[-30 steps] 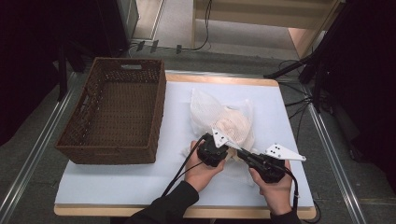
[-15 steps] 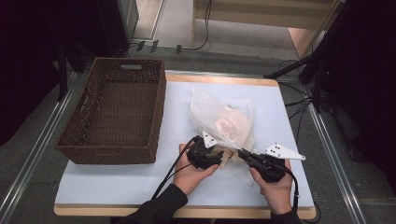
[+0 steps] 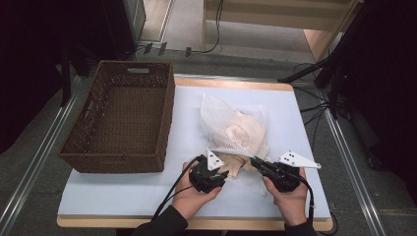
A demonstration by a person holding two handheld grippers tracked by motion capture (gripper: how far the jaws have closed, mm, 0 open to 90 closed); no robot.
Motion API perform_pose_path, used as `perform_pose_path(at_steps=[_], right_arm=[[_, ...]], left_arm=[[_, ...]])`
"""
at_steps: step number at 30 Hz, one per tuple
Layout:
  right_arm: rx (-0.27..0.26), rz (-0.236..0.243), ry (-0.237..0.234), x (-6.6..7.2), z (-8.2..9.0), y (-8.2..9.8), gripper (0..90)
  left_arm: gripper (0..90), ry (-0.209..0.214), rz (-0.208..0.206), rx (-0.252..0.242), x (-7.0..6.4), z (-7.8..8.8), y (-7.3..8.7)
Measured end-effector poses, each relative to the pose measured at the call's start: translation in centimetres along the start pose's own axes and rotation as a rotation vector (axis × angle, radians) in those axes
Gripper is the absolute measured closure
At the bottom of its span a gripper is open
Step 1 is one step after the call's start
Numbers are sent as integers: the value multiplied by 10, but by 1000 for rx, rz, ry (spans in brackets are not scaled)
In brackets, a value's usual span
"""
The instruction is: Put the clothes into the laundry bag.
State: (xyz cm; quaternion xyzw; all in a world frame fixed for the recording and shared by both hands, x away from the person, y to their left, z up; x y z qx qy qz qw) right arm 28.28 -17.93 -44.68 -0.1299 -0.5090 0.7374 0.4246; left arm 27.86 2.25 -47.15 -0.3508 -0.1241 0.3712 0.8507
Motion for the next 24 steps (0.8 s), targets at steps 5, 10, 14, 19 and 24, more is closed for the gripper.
perform_pose_path(at_steps=[5, 10, 14, 19, 24], right_arm=[[5, 0, -1, 1, -1, 1, 892], [7, 3, -2, 1, -1, 2, 892], [5, 1, -2, 0, 0, 2, 892], [11, 9, -5, 4, -3, 3, 892], [20, 15, -6, 7, -5, 5, 892]], left_arm=[[547, 4, -8, 33, -10, -23, -5], [572, -111, -29, 51, -12, -37, -10], [822, -94, 29, 58, -7, -35, -15], [839, -72, 86, 7, -1, -40, -29], [843, -99, 77, -109, 1, -39, -48]])
Point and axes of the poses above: each handheld gripper's, and its own axes: z roughly backward along the jaws, y roughly out of its underside, x roughly to its left, the point moved 3 cm from there along -z, roughly forward along the jaws, and after that the axes turned 2 degrees about x, right-handed, at the moved point
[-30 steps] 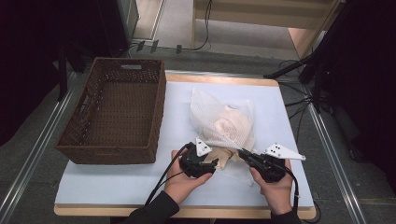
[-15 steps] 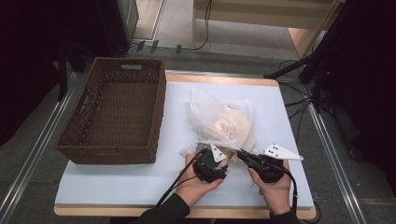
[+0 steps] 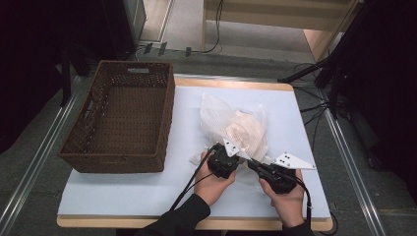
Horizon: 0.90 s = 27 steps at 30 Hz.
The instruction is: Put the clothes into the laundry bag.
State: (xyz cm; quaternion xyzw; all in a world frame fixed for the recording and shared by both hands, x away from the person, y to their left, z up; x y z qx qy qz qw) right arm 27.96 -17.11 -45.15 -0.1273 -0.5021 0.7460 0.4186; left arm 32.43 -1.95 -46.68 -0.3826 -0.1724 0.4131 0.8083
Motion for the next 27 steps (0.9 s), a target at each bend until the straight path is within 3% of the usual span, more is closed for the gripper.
perform_pose_path(at_steps=[2, 4, 7, 12, 15, 18, 23, 25, 27], right_arm=[[7, 0, -2, 0, -1, 1, 892], [12, 0, -3, 0, -3, 2, 892], [19, 3, -2, 0, -3, 4, 892], [20, -6, 4, -5, -2, 5, 892], [21, -13, 6, -6, -2, 5, 892], [19, -15, 6, -7, -2, 4, 892], [16, -14, 10, -7, -3, 4, 892], [14, -16, 9, -7, -3, 4, 892], [14, -16, 10, -7, -3, 4, 892]], left_arm=[[844, -47, 5, -30, 3, -3, -5], [844, -98, 18, -6, 10, -12, -4], [837, -82, 38, 21, 15, -22, 1], [756, -27, -25, 21, 14, -6, 7], [724, 8, -34, 30, 18, 3, 17], [707, 37, -9, 36, 23, 11, 26], [681, 52, -9, 30, 20, 21, 33], [660, 19, -43, 42, 15, 20, 35], [639, 9, -36, 49, 15, 19, 35]])
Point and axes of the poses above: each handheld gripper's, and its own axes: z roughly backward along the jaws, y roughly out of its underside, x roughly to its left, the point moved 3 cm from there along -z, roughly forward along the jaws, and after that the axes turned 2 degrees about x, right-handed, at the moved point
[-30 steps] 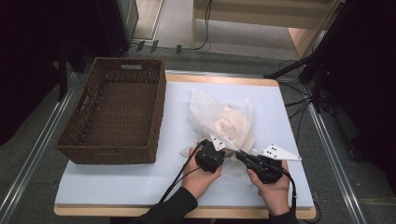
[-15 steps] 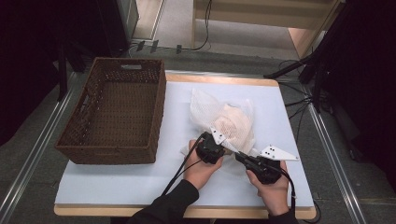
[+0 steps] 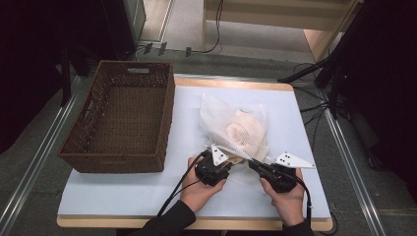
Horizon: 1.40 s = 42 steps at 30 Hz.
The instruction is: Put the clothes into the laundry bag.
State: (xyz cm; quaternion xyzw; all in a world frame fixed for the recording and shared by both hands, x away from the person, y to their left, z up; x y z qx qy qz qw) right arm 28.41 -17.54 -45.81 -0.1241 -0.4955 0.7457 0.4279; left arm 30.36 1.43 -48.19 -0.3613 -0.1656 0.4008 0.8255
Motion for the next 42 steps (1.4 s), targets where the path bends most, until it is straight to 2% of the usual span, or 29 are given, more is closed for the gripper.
perform_pose_path(at_steps=[2, 3, 4, 6, 7, 8, 12, 14, 16, 17, 18, 19, 21, 22, 24, 26, 27, 28, 30, 31, 32, 33, 34, 35, 37, 38, 39, 41, 42], right_arm=[[1, 1, 1, 0, 0, 0, 892], [0, 3, -2, 1, 0, 0, 892], [0, 2, -1, 0, 0, 0, 892], [1, 0, -1, 1, 0, 0, 892], [7, -1, -4, 1, -1, 1, 892], [9, 3, -3, 2, -2, 2, 892], [13, 5, -7, 4, -3, 3, 892], [13, 7, -7, 4, -3, 3, 892], [13, 7, -11, 6, -4, 3, 892], [13, 7, -11, 6, -4, 3, 892], [14, 9, -11, 7, -4, 4, 892], [13, 8, -14, 7, -4, 4, 893], [17, 7, -19, 6, -4, 4, 893], [22, 9, -20, 6, -4, 5, 894], [25, 5, -19, 4, -4, 6, 894], [18, -2, -16, 2, -2, 4, 894], [18, -2, -16, 2, -2, 4, 894], [10, -3, -14, 0, -1, 3, 894], [-4, -20, -7, -5, 2, 1, 894], [-6, -25, -6, -6, 3, 0, 894], [-8, -27, -4, -7, 3, 0, 893], [-8, -27, -4, -7, 3, 0, 893], [-7, -25, -1, -7, 3, 0, 894], [-8, -22, -2, -6, 2, -1, 894], [-9, -21, -1, -6, 2, -1, 893], [-9, -21, -1, -6, 2, -1, 893], [-9, -25, -2, -6, 1, -1, 893], [-10, -23, -3, -6, 1, -1, 893], [-9, -22, -2, -6, 1, -2, 893]], left_arm=[[633, -9, 29, 18, 3, -6, -1], [625, -3, 61, 46, 5, -15, -3], [624, -5, 63, 65, 5, -19, -4], [630, -21, 67, 62, 4, -21, -6], [675, -22, 112, 84, 5, -23, -11], [705, -21, 128, 85, 6, -23, -14], [868, -1, 146, 71, 4, -28, -24], [881, 2, 134, 61, 2, -29, -27], [883, 47, 149, -35, -1, -27, -36], [884, 47, 149, -35, -1, -27, -36], [883, 29, 158, -90, 0, -25, -41], [883, 4, 156, -98, 2, -26, -41], [882, -69, 165, -53, 10, -37, -38], [879, -65, 189, -19, 15, -44, -35], [870, -15, 201, -9, 21, -45, -33], [825, -4, 173, -17, 17, -39, -33], [785, -4, 173, -17, 17, -39, -33], [785, 5, 142, -26, 13, -35, -32], [665, 22, 99, -35, 5, -23, -25], [651, 22, 99, -35, 5, -23, -25], [623, 59, 93, -31, -2, -18, -20], [594, 59, 93, -31, -2, -18, -20], [558, 90, 75, -21, -11, -16, -17], [524, 99, 64, -16, -17, -15, -17], [452, 93, 46, -22, -27, -16, -18], [403, 93, 46, -22, -27, -16, -18], [363, 109, 48, -33, -35, -18, -22], [336, 94, 50, -34, -40, -25, -27], [348, 72, 55, -31, -40, -28, -28]])
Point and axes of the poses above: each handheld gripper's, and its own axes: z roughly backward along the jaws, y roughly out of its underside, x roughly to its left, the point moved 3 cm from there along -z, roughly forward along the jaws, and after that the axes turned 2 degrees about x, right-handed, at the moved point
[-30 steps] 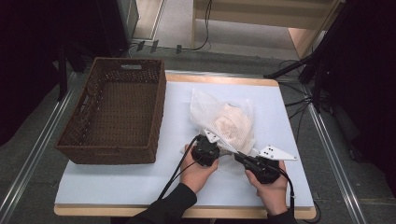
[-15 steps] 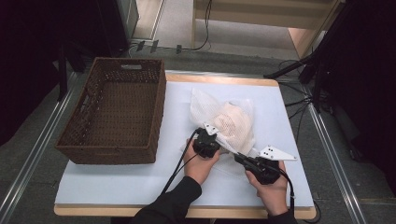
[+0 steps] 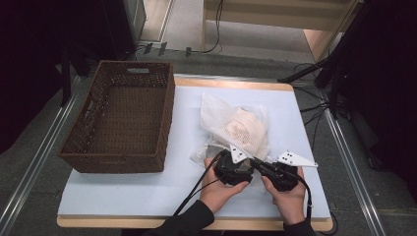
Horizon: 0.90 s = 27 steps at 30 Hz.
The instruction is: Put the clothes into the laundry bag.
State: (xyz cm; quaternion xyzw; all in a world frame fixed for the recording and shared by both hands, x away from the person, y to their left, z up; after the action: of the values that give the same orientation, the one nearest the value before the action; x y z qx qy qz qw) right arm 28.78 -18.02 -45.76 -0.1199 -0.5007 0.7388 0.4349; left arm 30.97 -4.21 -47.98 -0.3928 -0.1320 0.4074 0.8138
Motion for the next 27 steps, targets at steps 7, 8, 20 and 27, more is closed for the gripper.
perform_pose_path(at_steps=[7, 8, 20, 27], right_arm=[[-14, -18, -4, -4, 3, -1, 893], [-14, -22, -5, -4, 4, -1, 893], [1, -34, 9, -9, 0, 0, 894], [19, -37, 5, -11, -10, 2, 894]], left_arm=[[866, -40, 35, 27, 11, -19, -7], [874, -48, 32, 28, 11, -20, -8], [866, -91, 117, 3, 37, -27, -14], [669, -7, 17, -23, 39, 10, 1]])
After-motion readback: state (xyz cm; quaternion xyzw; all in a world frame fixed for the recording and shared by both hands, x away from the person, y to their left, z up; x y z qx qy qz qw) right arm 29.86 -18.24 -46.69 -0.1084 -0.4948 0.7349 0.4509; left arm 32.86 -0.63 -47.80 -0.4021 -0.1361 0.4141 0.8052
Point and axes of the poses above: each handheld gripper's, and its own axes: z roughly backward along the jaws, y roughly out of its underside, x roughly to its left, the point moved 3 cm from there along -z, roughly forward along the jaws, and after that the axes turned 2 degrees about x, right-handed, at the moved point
